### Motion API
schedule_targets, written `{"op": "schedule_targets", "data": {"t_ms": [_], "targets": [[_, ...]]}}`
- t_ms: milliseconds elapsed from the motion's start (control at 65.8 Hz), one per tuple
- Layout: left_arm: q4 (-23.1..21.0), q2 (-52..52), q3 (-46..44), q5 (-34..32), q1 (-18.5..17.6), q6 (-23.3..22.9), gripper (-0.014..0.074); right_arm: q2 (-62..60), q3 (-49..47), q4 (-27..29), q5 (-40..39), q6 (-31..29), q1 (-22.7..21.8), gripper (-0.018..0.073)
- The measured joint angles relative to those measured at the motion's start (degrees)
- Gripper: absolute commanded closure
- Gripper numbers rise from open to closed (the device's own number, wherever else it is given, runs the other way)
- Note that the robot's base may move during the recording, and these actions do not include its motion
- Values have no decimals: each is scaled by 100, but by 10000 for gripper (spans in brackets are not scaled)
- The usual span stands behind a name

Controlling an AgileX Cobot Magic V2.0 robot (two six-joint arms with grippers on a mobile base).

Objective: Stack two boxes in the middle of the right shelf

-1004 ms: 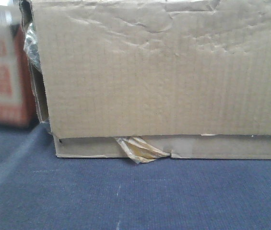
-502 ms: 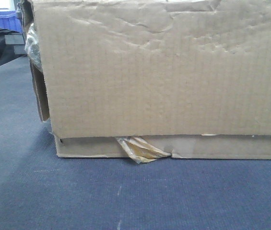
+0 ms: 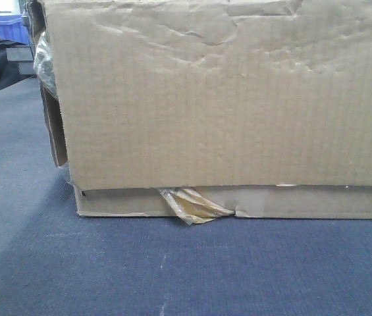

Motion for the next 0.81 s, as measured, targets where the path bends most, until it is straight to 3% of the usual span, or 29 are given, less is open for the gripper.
{"op": "schedule_targets", "data": {"t_ms": [228, 593, 654, 806], "targets": [[47, 728, 0, 0, -122, -298, 708, 0, 0, 0, 0, 0, 23, -10], [90, 1141, 0, 104, -122, -332, 701, 0, 0, 0, 0, 0, 23, -10], [90, 1141, 0, 104, -122, -332, 659, 0, 0, 0, 0, 0, 23, -10], [90, 1141, 0, 104, -122, -343, 367, 0, 0, 0, 0, 0, 23, -10]]}}
